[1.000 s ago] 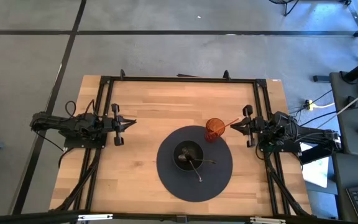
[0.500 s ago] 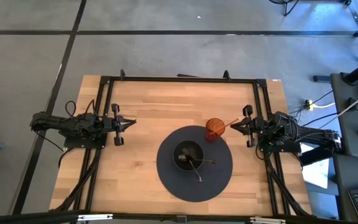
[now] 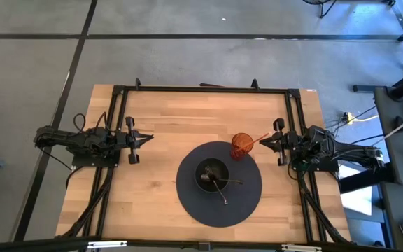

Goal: Pick & Place Utensil
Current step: Return to Home Position

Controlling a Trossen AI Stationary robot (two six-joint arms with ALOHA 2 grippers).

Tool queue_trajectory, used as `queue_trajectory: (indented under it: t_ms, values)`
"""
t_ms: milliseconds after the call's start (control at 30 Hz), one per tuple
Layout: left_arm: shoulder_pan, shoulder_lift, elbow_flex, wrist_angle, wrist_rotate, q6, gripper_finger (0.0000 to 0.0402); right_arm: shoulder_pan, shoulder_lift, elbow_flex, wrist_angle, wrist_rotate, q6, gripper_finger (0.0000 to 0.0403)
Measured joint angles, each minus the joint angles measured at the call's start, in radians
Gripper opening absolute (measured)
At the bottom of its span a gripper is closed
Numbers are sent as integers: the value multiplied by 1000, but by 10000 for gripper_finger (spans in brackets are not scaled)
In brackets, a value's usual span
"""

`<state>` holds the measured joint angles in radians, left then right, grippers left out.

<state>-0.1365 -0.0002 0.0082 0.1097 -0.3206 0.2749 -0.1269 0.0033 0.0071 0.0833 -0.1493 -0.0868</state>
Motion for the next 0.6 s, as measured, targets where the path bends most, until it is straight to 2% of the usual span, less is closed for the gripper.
queue_trajectory:
  t_ms: [600]
  values:
    - [0, 0, 0, 0, 0, 0, 5, 0, 0, 0, 0, 0, 0, 21]
